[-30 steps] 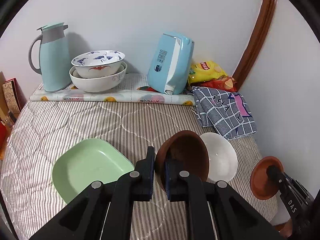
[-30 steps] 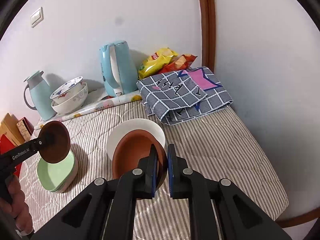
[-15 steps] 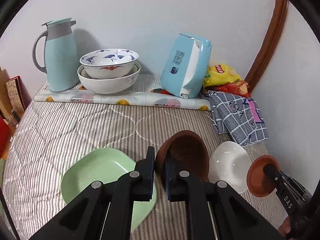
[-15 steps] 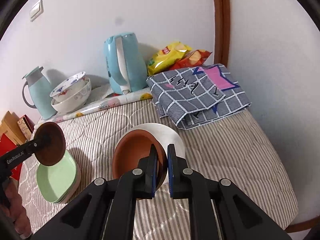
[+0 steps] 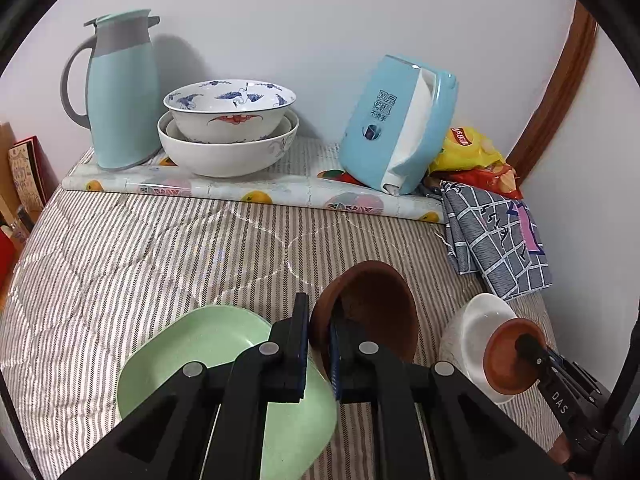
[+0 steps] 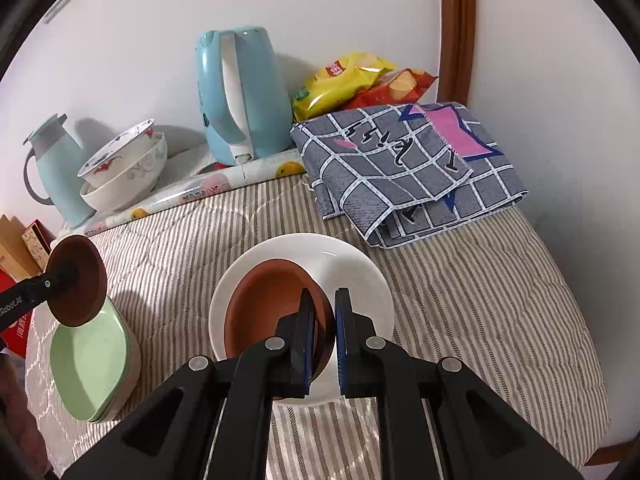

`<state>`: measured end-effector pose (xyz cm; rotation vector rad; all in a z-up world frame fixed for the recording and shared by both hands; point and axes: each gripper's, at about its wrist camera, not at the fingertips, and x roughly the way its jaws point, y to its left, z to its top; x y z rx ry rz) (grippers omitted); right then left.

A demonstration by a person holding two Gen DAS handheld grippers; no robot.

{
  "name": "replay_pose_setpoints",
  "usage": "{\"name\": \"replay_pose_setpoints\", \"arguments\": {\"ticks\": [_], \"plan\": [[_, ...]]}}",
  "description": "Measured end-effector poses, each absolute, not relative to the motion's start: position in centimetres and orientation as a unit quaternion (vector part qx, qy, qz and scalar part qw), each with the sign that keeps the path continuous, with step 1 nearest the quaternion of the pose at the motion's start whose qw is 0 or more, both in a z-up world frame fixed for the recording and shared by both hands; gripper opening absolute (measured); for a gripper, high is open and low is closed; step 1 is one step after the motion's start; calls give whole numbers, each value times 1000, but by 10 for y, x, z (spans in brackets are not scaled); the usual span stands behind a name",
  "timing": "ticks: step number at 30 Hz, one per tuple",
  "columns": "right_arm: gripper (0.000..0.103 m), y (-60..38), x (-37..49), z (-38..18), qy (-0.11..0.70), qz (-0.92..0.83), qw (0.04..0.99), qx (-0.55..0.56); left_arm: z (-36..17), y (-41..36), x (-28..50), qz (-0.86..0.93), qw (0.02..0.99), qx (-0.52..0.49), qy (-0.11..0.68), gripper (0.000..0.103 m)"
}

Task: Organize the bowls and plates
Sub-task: 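Lower the right gripper's brown bowl into the white bowl and open it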

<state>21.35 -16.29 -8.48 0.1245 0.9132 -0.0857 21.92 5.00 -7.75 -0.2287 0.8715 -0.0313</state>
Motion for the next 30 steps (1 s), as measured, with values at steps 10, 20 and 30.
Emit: {"name": "replay_pose_setpoints", "arguments": {"ticks": [10,20,30], "plan": [[10,-162,228,-105,460,-42,885,58,-87,51,229,-16,896,-112,429,9],[10,-165,237,-117,473,-42,878,57,-92,56,237,-10,895,-118,429,9],[10,-163,242,-123,482,-41,873,56,-96,60,241,-9,893,-124,432,9]]}}
